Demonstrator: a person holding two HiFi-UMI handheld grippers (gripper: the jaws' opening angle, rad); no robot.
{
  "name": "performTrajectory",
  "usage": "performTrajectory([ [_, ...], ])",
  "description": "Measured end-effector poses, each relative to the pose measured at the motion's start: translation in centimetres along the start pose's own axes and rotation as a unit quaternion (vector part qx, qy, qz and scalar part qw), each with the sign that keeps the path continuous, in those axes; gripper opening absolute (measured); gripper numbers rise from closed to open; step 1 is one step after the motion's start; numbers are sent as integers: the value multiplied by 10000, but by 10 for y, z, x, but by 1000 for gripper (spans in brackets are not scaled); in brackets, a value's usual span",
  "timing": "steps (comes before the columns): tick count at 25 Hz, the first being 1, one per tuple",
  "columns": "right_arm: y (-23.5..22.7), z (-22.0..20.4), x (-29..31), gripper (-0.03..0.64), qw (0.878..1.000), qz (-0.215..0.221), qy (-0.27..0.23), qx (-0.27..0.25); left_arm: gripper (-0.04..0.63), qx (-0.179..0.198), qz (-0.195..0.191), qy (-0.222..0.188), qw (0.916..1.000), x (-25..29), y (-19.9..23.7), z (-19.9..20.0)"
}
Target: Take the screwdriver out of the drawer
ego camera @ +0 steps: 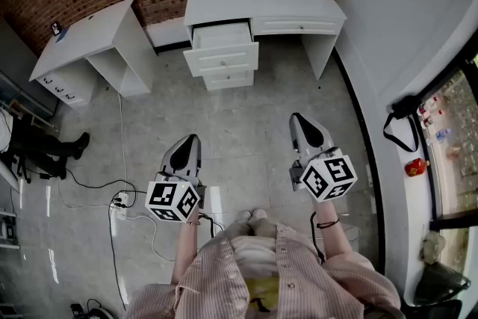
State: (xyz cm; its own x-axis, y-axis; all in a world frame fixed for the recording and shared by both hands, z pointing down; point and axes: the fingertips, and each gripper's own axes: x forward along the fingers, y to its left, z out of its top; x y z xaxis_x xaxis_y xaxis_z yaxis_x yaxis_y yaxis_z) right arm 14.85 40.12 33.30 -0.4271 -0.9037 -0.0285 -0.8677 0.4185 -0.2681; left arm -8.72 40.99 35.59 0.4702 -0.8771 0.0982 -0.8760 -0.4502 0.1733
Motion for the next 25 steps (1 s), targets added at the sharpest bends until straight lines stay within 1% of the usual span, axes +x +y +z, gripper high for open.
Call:
performTrajectory([
  [7,-13,4,-5,6,10000,-43,-49,-33,-2,63,193,29,9998,-1,2,-2],
  [13,-18,8,-5,6,9998,65,-174,-26,-2,50,302,19,9995,0,0,-2],
  [17,-28,0,-7,6,9999,117,-43,-38,-2,58,312,35,9995,3,-11,-8],
  [20,-36,-5,-6,6,9998,159,21,73,-2,22,342,47,9994,4,-17,-13],
  [25,-39,-16,1,20,9995,224,183,80,-2,-51,389,130,9991,9,-16,-22],
])
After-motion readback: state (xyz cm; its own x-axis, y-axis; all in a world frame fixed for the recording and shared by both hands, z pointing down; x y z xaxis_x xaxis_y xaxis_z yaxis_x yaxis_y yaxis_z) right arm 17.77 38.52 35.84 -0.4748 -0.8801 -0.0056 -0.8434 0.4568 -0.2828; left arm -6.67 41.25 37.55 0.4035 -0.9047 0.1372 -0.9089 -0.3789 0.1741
